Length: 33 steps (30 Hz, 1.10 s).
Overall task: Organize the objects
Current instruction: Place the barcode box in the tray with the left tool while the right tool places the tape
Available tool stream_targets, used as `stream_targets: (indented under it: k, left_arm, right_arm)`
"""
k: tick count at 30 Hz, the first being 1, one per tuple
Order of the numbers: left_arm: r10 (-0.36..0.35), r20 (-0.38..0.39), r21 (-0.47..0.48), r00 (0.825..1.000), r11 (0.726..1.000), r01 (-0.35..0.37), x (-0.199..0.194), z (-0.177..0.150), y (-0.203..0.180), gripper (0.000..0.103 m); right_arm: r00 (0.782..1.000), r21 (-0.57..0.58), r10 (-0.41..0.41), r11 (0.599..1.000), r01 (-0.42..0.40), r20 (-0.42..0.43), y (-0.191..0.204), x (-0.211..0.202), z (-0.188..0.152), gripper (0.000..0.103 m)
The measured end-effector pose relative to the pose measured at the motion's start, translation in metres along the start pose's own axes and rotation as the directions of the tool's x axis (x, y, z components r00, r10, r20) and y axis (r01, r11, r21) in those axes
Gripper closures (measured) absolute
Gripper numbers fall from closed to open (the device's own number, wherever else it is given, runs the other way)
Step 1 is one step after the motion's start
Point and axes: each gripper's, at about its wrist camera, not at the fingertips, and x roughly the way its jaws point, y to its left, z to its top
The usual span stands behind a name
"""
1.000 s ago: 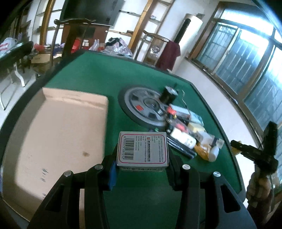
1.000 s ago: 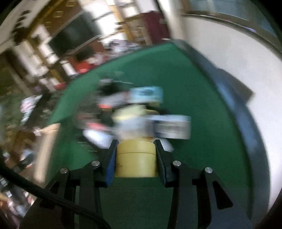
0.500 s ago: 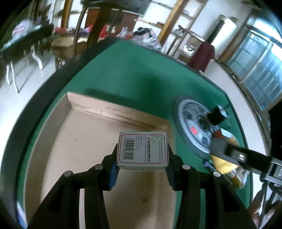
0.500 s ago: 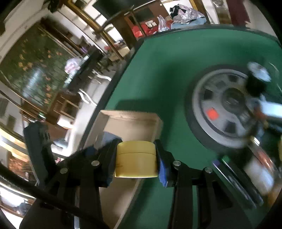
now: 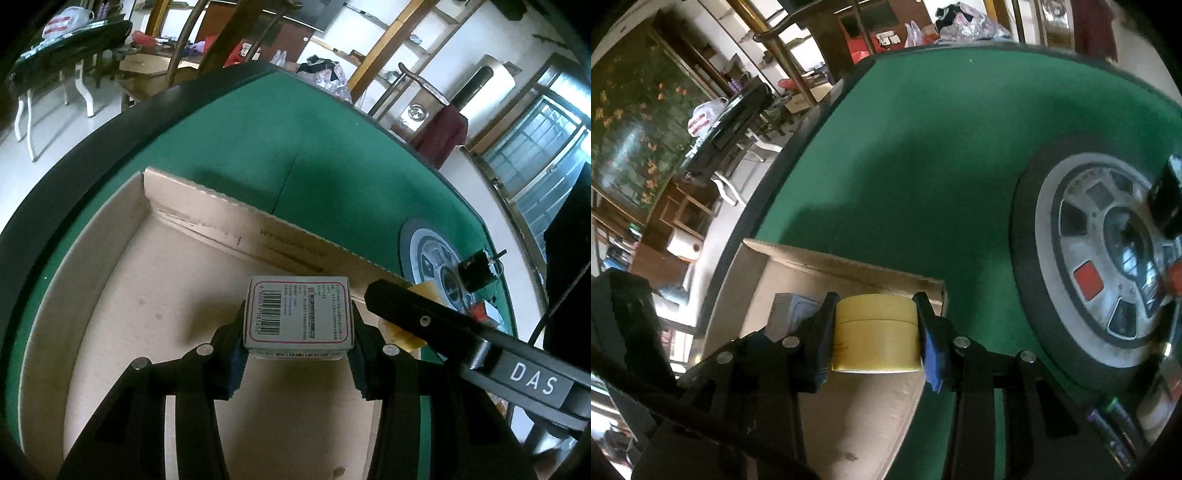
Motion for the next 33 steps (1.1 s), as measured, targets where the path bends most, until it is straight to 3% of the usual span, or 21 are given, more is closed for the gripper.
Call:
stream_targets:
  k: [10,14,17,19,28,33]
  left_arm:
    - [-0.039,-0.027,-0.039,0.999,0.999,0.038,-0.007,0.006,0.003,0.044]
    - [-0.006,0.015,-0.062,1.0,0.998,0.007,-0.028,-0.002,0.005,0.043]
    - [0.001,0.05,-0.111,0.999,0.994,0.004,-0.04,-0.019,0.009,0.036]
    - [-0.017,0.03,-0.161,0.999,0.987,0.022,-0.039,-0.037,0.015,0.036]
    - [-0.034,0.048,-0.115,0.998,0.993,0.039,-0.057,-0.078,-0.002,0.036]
    - [-0.089,0.095,-0.078,0.992,0.992,0.096,-0.079,-0.081,-0.016,0.036]
  right_arm:
    - [0.998,0.045,0.025,0.999,-0.028,0.054,-0.009,-0.013,0.001,0.062]
    - [0.99,0.03,0.027,0.999,-0.031,0.139,-0.014,-0.051,-0.006,0.061]
    - [0.979,0.009,0.006,1.0,-0.008,0.202,-0.023,-0.083,-0.021,0.048]
    - [0.974,0.021,-0.002,1.0,-0.003,0.229,-0.035,-0.101,-0.032,0.047]
    - [0.97,0.094,-0.007,0.995,-0.016,0.245,-0.084,-0.145,-0.078,0.047]
    - [0.963,0.131,-0.099,0.989,0.068,0.251,-0.117,-0.181,-0.091,0.047]
